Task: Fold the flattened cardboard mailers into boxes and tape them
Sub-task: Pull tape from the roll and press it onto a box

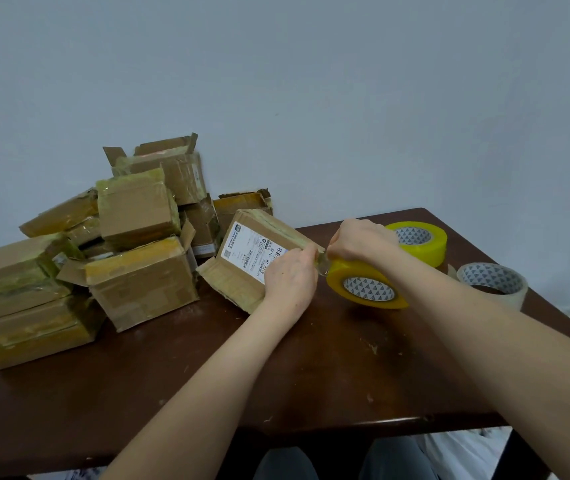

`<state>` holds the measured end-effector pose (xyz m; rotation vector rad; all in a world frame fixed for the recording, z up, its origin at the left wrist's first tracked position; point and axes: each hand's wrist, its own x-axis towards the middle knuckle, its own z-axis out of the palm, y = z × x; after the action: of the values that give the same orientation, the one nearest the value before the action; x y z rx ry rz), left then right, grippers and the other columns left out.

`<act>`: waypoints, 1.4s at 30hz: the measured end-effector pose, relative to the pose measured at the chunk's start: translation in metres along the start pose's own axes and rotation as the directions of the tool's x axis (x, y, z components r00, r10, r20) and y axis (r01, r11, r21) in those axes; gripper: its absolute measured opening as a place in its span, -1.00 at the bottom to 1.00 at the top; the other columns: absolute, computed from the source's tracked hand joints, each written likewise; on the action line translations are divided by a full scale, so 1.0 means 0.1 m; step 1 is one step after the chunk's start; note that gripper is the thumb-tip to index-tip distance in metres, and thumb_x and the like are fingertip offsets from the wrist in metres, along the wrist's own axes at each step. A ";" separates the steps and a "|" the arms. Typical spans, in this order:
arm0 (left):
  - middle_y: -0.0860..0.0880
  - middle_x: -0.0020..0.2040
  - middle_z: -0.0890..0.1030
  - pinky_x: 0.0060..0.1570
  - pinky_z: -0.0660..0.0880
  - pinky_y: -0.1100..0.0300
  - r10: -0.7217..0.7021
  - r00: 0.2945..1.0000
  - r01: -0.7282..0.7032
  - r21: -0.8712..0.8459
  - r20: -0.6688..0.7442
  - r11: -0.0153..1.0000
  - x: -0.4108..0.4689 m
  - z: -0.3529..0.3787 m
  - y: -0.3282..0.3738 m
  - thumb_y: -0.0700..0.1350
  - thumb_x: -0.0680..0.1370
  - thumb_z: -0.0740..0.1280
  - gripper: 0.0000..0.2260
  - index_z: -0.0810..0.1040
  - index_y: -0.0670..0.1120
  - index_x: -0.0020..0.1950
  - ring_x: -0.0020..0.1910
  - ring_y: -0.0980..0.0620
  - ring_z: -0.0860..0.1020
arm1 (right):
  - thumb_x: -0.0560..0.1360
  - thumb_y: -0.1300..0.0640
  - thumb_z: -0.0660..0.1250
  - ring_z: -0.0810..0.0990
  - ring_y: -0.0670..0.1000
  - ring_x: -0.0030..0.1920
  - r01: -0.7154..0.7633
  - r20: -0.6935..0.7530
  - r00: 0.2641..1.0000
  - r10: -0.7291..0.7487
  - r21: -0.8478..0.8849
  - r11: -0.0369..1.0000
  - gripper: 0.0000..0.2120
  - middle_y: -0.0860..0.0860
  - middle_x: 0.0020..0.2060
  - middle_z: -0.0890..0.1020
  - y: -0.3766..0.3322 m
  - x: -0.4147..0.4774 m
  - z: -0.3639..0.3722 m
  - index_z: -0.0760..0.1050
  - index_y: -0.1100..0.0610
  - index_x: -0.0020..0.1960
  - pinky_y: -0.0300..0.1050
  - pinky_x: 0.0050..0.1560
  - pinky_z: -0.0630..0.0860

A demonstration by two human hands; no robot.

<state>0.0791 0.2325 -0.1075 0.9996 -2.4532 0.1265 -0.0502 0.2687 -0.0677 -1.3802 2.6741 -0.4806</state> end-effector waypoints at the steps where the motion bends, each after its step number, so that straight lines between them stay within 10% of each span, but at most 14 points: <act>1: -0.08 -0.04 0.57 -0.22 0.39 0.05 0.001 1.000 -0.001 0.001 0.008 1.000 0.01 -0.01 0.01 -0.19 0.59 0.17 -0.86 0.45 -0.08 0.12 -0.04 -0.16 0.53 | 0.41 -0.11 0.34 0.57 0.10 0.07 0.002 -0.003 1.000 -0.002 -0.002 1.000 -0.65 0.01 0.07 0.61 0.00 0.00 0.00 0.60 -0.09 0.17 -0.09 -0.15 0.41; 19: -0.07 -0.22 0.57 -0.29 0.45 0.05 -0.079 0.994 0.057 -0.267 -0.074 0.962 -0.16 -0.11 -0.09 -0.15 0.54 0.25 -0.90 0.53 -0.05 0.00 -0.18 -0.07 0.52 | 0.35 -0.23 0.40 0.57 0.09 0.09 -0.009 -0.011 1.000 0.010 0.061 0.998 -0.61 0.00 0.06 0.63 0.06 -0.03 0.00 0.62 -0.11 0.12 -0.07 -0.12 0.40; 42: -0.11 -0.06 0.57 -0.28 0.33 0.11 -0.100 0.993 0.106 -0.099 0.066 0.989 -0.10 -0.07 -0.04 -0.15 0.55 0.24 -0.90 0.46 -0.04 0.04 -0.08 -0.16 0.51 | 0.34 -0.10 0.35 0.59 0.07 -0.02 0.012 -0.031 0.999 -0.009 0.101 0.995 -0.72 -0.02 -0.04 0.65 0.06 -0.15 0.00 0.66 -0.11 0.01 -0.10 -0.18 0.43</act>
<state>0.0908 0.2372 -0.1066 1.0968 -2.4291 -0.0641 -0.0462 0.2838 -0.0701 -1.3708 2.6269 -0.6333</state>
